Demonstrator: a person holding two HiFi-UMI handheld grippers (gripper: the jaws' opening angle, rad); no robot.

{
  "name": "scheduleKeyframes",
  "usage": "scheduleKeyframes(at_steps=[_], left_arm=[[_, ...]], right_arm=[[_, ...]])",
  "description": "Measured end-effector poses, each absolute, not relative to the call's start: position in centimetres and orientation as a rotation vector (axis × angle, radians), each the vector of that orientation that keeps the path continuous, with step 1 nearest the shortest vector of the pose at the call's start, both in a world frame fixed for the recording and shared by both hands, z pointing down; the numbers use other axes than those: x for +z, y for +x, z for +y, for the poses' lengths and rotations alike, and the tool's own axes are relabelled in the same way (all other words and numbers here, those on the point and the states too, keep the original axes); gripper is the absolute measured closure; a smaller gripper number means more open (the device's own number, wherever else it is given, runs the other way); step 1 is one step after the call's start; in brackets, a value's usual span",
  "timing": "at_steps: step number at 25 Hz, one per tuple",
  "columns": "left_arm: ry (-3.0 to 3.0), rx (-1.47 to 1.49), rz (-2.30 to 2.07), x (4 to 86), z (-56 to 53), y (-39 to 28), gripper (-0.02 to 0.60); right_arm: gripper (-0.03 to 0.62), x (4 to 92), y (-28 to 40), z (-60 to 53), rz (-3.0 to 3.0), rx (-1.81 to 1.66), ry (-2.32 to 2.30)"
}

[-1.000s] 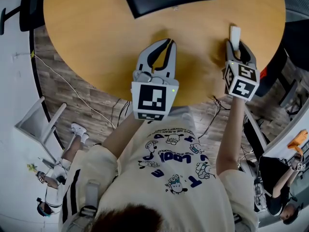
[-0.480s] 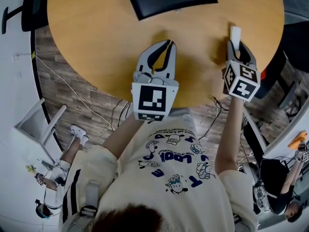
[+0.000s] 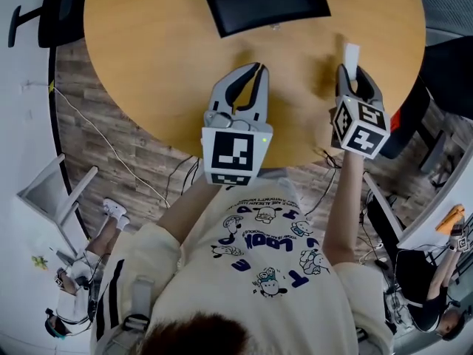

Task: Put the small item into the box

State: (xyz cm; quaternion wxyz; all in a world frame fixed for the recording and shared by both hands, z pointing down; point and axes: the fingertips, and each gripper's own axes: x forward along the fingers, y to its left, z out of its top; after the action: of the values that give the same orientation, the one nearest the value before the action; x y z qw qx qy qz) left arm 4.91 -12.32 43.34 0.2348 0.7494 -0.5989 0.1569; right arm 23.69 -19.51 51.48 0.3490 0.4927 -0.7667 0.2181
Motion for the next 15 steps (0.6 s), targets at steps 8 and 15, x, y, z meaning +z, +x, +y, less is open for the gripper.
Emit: scheduleKeyframes(at_steps=[8, 15], left_arm=[[2.055, 0.386, -1.704, 41.4, -12.3, 3.5, 0.554], [2.037, 0.341, -1.77, 39.9, -12.1, 1.4, 0.554]], right_arm=[[0.436, 47.1, 21.3, -19.8, -2.069, 0.494, 1.275], [0.437, 44.8, 18.6, -20.1, -2.132, 0.441, 1.253]])
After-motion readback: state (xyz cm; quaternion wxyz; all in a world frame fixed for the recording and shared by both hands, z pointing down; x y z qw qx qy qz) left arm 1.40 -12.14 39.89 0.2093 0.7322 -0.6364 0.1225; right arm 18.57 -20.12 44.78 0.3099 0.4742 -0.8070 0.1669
